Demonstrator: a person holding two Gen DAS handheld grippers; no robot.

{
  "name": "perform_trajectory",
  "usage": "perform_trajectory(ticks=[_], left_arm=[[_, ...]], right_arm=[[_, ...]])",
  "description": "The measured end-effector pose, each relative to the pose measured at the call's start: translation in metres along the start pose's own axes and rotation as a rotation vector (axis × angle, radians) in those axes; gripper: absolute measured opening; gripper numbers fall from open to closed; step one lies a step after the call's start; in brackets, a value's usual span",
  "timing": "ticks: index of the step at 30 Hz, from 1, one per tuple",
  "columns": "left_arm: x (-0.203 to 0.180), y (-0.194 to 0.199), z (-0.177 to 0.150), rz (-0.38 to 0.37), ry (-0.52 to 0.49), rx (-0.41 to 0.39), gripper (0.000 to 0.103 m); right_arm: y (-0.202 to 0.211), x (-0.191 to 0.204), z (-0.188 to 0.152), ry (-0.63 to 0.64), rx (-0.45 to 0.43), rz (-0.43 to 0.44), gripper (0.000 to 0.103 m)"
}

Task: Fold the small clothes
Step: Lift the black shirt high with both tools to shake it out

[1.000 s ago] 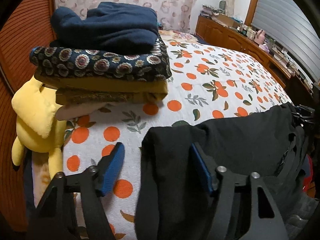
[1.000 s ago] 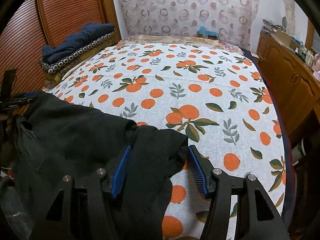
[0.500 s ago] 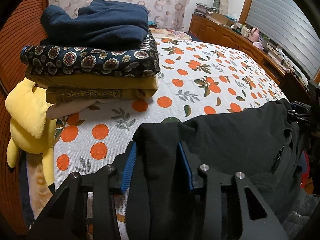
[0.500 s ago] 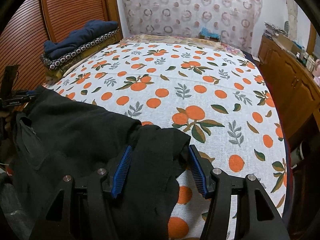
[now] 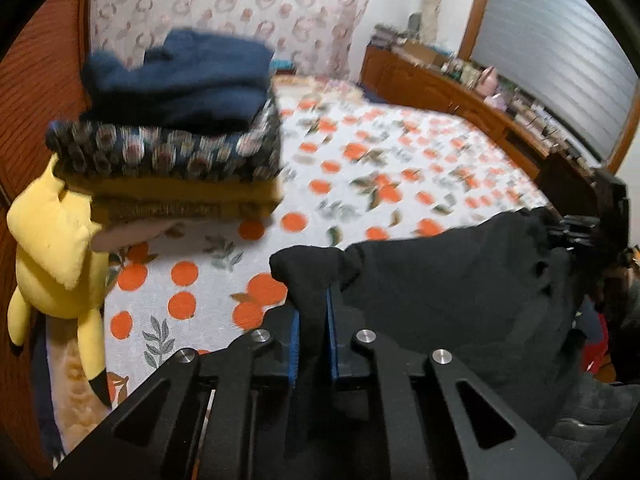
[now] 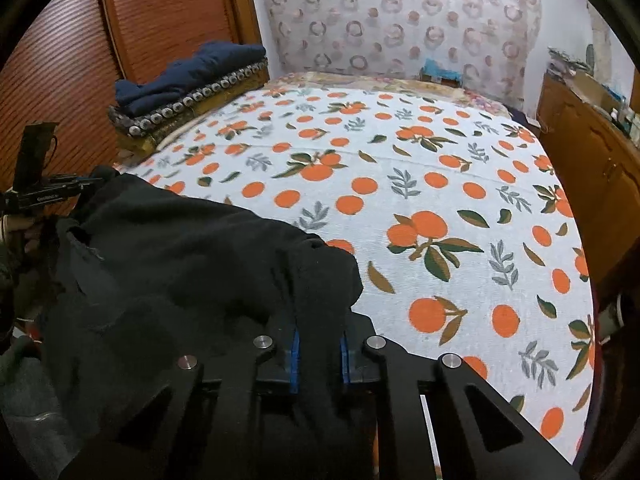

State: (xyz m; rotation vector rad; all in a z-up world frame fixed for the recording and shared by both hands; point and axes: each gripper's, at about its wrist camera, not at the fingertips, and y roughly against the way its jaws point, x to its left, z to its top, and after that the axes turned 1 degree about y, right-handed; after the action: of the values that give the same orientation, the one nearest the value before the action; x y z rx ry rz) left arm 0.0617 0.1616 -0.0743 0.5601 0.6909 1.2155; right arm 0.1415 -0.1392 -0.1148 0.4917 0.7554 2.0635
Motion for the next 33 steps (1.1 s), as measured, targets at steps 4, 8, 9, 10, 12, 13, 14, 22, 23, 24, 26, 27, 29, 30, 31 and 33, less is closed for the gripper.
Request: perform_trajectory(ticks=[4,8,9,10,12,13,14,22,23,24,26,27,29,30,31,33], left_arm=[[-0.013,0.034,0.009,-0.011,-0.02,-0.086,0.011],[-0.028,0.072,0.021,-0.026,-0.042,-0.2,0.011],[-0.03,0.077,0.023,-0.028,-0.043,-0.218,0.011],[-0.034,0.088,0.026,-0.035,-0.042,-0.255,0.011],[-0.039,0.103,0.03,-0.037,-0.043,-0.301,0.011],[-0.042,0.111,0.032,-0.038,-0.047,-0.327,0.011],[-0.046,0.123,0.036,-0.043,-0.054,-0.36,0.01],[-0.064,0.191,0.06,-0.04,-0.1,-0.555,0.01],[-0.065,0.199,0.063,-0.041,-0.107,-0.574,0.01],[-0.066,0.203,0.065,-0.04,-0.109,-0.587,0.01],[-0.069,0.216,0.07,-0.045,-0.115,-0.626,0.01],[-0.07,0.22,0.073,-0.047,-0.116,-0.64,0.01],[-0.072,0.23,0.078,-0.059,-0.12,-0.673,0.01],[-0.073,0.235,0.081,-0.061,-0.124,-0.688,0.01],[-0.074,0.239,0.084,-0.06,-0.13,-0.7,0.01],[-0.075,0.243,0.09,-0.055,-0.138,-0.715,0.01]], right_arm=[[0.033,0.006,-0.003,-0.006,-0.088,-0.015,0.012],[0.08,0.01,-0.001,-0.007,-0.201,-0.041,0.012],[0.092,0.011,0.0,-0.005,-0.225,-0.047,0.011],[0.104,0.012,0.0,-0.003,-0.25,-0.055,0.011],[0.127,0.016,0.002,0.002,-0.297,-0.07,0.011],[0.138,0.017,0.002,0.007,-0.319,-0.077,0.011],[0.149,0.019,0.003,0.011,-0.34,-0.082,0.011],[0.25,0.032,0.009,0.065,-0.534,-0.141,0.011],[0.262,0.033,0.009,0.064,-0.557,-0.154,0.011],[0.273,0.033,0.01,0.066,-0.575,-0.156,0.011],[0.295,0.034,0.011,0.077,-0.612,-0.177,0.011],[0.303,0.035,0.012,0.083,-0.624,-0.186,0.011],[0.32,0.037,0.013,0.098,-0.655,-0.205,0.011],[0.328,0.038,0.013,0.102,-0.669,-0.211,0.011],[0.336,0.039,0.013,0.109,-0.682,-0.213,0.011],[0.347,0.038,0.014,0.114,-0.713,-0.225,0.011]])
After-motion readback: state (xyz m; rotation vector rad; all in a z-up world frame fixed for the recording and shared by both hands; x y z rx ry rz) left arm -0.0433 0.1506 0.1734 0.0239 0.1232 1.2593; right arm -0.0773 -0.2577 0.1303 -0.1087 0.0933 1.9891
